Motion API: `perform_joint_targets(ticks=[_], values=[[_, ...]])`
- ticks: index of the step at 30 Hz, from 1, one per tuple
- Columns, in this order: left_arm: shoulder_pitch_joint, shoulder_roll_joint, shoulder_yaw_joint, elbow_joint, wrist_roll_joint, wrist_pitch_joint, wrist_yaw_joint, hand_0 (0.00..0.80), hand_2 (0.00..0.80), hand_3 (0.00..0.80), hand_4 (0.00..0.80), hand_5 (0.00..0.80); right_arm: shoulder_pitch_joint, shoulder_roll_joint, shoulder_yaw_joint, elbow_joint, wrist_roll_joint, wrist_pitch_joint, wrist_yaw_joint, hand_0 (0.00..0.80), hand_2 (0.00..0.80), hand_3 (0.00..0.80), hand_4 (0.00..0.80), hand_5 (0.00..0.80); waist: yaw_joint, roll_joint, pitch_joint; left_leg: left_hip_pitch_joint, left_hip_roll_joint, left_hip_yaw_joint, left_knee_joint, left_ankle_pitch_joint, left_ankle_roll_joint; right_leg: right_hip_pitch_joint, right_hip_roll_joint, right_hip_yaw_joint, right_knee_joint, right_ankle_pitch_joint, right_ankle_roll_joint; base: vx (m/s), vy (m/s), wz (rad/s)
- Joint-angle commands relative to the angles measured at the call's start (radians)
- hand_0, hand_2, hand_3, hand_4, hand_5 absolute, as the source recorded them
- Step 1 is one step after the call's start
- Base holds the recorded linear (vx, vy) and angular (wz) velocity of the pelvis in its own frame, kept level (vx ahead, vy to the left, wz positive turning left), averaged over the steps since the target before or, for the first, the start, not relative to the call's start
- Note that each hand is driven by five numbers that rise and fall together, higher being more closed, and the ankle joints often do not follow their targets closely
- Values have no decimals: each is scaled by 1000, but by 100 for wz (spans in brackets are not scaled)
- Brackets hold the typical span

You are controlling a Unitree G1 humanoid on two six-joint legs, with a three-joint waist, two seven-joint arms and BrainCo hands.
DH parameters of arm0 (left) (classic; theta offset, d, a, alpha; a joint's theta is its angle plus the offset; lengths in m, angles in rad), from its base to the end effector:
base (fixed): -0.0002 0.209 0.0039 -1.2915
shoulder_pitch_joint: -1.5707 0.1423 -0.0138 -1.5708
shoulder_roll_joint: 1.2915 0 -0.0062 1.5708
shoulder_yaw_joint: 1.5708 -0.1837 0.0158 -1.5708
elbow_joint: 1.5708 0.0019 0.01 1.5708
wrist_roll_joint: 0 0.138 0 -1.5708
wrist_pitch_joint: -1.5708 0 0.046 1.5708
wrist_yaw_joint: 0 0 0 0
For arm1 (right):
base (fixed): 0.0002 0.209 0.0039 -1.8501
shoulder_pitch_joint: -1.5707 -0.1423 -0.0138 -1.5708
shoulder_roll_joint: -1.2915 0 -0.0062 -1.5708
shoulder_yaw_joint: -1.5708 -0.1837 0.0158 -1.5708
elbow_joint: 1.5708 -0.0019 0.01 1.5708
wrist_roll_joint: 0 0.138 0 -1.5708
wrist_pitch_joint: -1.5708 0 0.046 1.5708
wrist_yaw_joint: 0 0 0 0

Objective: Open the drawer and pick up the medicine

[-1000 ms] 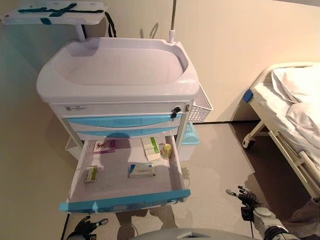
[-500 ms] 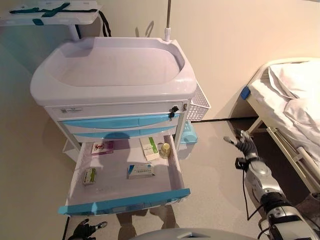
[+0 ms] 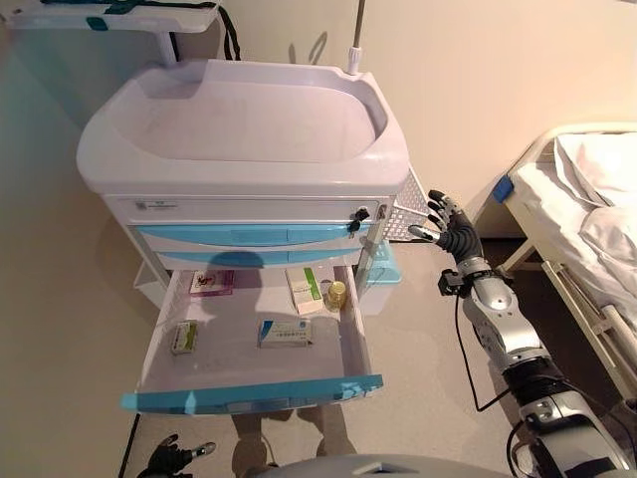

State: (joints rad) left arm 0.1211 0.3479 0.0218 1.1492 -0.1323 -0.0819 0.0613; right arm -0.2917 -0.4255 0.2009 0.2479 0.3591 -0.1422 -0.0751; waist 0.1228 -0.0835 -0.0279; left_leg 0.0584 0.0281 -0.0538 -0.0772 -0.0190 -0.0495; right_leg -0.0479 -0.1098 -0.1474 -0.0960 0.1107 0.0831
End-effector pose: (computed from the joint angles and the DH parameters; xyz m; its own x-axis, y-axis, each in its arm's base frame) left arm 0.0443 0.2732 -0.1016 0.3633 0.3901 -0.8461 -0.1616 0.9207 0.3551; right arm 0.2569 -0.1929 0.0741 0.9884 0.0942 0.1193 -0.0820 0.9913 -0.1032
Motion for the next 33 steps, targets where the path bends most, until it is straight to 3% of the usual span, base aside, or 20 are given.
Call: perform_joint_targets(ticks=[1, 9, 19, 26, 33], values=[[-26, 26, 13, 19, 20, -18, 19, 0, 0, 0, 0, 0, -67, 0, 19, -59, -41, -49, 20, 0, 0, 0, 0, 0, 1, -33, -23, -129, -63, -62, -10, 74, 28, 28, -27, -53, 12, -19, 76, 0, 0, 0], [-18, 31, 13, -3, 21, -19, 20, 0, 0, 0, 0, 0, -97, 1, 109, -96, -83, -36, 64, 0, 0, 0, 0, 0, 12, -41, -5, -133, -63, -73, -10, 77, 28, 26, -27, -61, 14, -20, 75, 0, 0, 0], [-21, 63, 20, -30, 12, -23, 30, 0, 0, 0, 0, 0, -165, 7, 195, -166, -90, -42, 96, 0, 0, 0, 0, 0, 32, -58, 71, -156, -66, -90, 14, 76, 41, -3, -17, -45, 48, -36, 67, -31, -14, 0], [-127, 103, -8, -53, -21, -23, 71, 0, 0, 0, 0, 0, -277, 32, 256, -195, -72, -60, 80, 0, 0, 0, 0, 0, 53, -81, 235, -314, -87, -123, 189, 62, 37, -119, -32, -68, 182, -64, 45, -197, -56, 13], [-177, 110, -33, -59, -28, -22, 86, 0, 0, 0, 0, 0, -329, 23, 297, -211, -75, -66, 89, 0, 0, 0, 0, 0, 55, -65, 277, -475, -110, -152, 362, 19, 30, -255, -52, -92, 340, -116, 28, -123, -5, 17]])
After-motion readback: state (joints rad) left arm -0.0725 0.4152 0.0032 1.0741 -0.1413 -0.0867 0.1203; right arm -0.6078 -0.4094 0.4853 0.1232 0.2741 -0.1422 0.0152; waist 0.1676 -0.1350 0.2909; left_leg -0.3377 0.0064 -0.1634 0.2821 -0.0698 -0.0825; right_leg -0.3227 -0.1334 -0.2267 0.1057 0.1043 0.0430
